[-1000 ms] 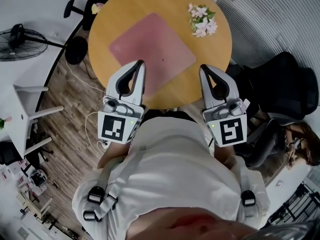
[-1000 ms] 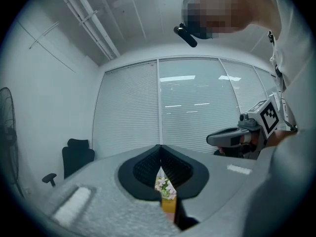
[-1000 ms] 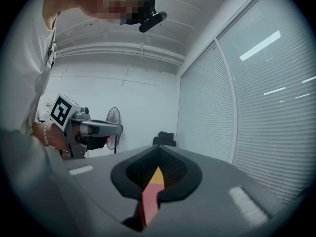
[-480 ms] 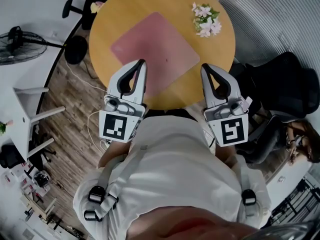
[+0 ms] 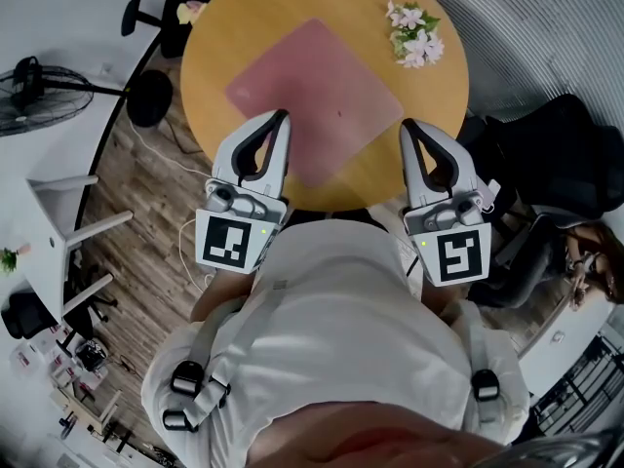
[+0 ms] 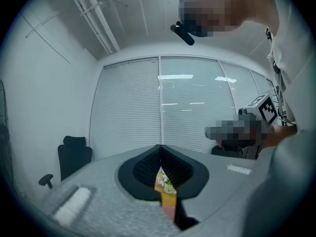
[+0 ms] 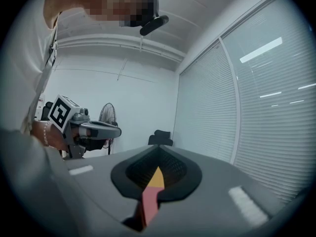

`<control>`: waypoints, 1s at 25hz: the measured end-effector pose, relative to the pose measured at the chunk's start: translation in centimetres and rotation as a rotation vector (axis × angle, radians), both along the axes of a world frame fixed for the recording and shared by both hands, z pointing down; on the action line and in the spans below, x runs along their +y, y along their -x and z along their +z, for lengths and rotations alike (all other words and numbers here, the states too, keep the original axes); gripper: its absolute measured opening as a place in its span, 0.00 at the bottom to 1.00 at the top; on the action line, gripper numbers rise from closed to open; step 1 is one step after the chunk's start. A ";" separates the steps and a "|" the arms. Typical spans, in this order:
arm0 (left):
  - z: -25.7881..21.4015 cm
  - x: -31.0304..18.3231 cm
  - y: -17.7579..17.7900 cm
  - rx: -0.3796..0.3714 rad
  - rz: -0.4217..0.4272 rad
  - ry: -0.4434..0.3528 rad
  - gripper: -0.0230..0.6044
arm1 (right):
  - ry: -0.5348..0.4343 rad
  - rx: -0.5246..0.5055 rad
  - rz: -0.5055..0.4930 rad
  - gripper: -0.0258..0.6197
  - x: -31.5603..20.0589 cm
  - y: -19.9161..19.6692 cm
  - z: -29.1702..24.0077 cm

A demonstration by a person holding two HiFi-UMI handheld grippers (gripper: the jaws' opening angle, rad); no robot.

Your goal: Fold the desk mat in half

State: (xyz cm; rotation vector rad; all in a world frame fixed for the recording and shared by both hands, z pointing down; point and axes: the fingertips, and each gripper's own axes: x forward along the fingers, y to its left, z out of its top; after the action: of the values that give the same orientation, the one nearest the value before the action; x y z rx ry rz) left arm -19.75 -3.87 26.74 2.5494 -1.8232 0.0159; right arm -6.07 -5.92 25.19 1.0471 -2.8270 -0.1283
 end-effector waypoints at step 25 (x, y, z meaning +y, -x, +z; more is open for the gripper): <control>23.3 -2.8 12.7 -0.040 -0.128 0.365 0.10 | -0.021 0.036 0.048 0.05 2.1 2.6 0.0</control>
State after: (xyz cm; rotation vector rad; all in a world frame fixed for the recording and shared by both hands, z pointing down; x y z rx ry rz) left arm -32.44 -6.71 50.07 2.1975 -1.7961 0.3654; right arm -8.72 -3.78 25.21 1.1049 -2.7719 -0.1710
